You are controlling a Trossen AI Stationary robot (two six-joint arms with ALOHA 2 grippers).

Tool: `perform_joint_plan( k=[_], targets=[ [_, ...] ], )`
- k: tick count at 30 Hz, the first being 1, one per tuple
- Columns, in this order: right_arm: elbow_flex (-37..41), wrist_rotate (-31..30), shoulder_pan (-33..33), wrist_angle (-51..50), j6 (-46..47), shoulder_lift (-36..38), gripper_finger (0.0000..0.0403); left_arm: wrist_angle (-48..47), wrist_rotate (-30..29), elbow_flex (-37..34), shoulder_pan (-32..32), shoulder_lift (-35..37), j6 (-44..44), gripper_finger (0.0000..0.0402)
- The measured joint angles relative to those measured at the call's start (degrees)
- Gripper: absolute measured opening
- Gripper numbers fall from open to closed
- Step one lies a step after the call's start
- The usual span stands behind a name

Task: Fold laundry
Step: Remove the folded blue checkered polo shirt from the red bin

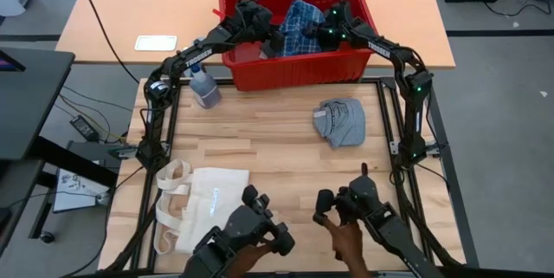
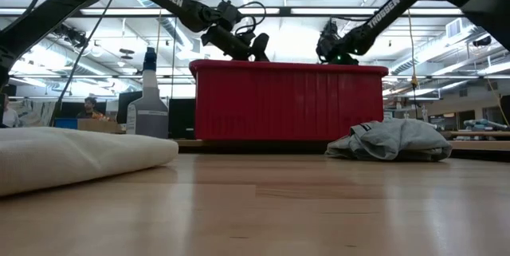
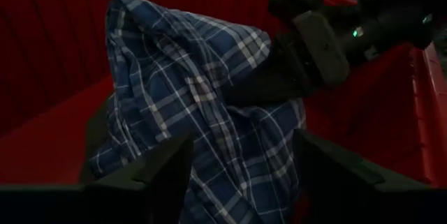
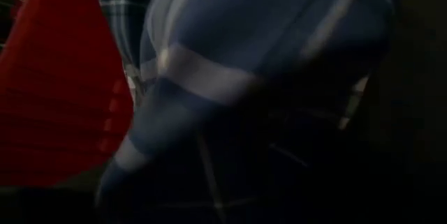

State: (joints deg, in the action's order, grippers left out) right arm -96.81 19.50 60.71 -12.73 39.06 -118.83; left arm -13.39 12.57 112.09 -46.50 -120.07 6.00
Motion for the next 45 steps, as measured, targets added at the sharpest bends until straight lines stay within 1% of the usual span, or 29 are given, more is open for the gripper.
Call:
perform_joint_plan(
  k=[3,6,8,10,13,14,15,19,24,28,33,37,39,41,45],
  targets=[
    [3.27,1.09,0.56,4.90,0.79,0.00,0.0336,0.22,0.56,0.00,0.11,0.00,0.64,0.0251],
    [5.90,0.79,1.04,6.48,1.44,0.00,0.0281,0.35,0.62,0.00,0.40,0.00,0.78,0.0251],
    [6.95,0.32,1.01,7.64,0.25,0.00,0.0226,0.30,0.65,0.00,0.58,0.00,0.90,0.0251],
    [7.08,1.25,0.98,7.76,-0.46,0.00,0.0160,0.31,0.67,0.00,0.74,0.00,0.85,0.0251],
    [6.83,4.83,1.08,9.87,-0.39,-0.03,0.0049,-0.49,0.78,0.00,0.74,0.54,0.86,0.0251],
    [6.14,6.28,1.31,10.14,-0.54,-0.11,0.0030,-0.45,0.78,0.00,0.61,0.90,0.55,0.0251],
    [5.19,7.05,1.48,9.79,-0.94,-0.16,0.0023,-0.71,0.78,-0.02,0.35,1.53,0.32,0.0251],
    [-0.17,10.75,2.53,7.07,-1.79,-0.24,0.0025,-1.15,-0.06,-0.01,-1.03,5.20,-2.39,0.0251],
    [-9.14,16.55,4.01,4.29,-3.05,-0.24,0.0025,-1.73,-0.53,0.02,-3.56,9.39,-3.67,0.0251],
    [-18.04,22.45,4.29,-2.66,-4.98,-0.24,0.0025,-4.15,-0.55,0.02,-5.04,12.15,-3.20,0.0251],
    [-30.65,28.00,3.45,-20.83,-14.22,-0.20,0.0025,-11.77,-0.55,0.02,-5.74,14.05,-5.77,0.0251],
    [-37.83,34.29,3.49,-37.59,-21.29,-0.11,0.0025,-14.99,-0.56,0.02,-6.12,15.15,-6.88,0.0251],
    [-37.61,37.29,3.53,-45.24,-25.55,1.22,0.0025,-15.69,-0.57,0.02,-6.20,15.63,-6.90,0.0251],
    [-35.88,38.23,3.40,-53.33,-30.47,3.22,0.0025,-16.20,-0.68,0.02,-6.38,15.97,-6.92,0.0251],
    [-35.52,34.09,2.69,-71.20,-43.89,6.35,0.0025,-15.91,-0.95,0.02,-6.38,17.09,-6.90,0.0251]
  ],
)
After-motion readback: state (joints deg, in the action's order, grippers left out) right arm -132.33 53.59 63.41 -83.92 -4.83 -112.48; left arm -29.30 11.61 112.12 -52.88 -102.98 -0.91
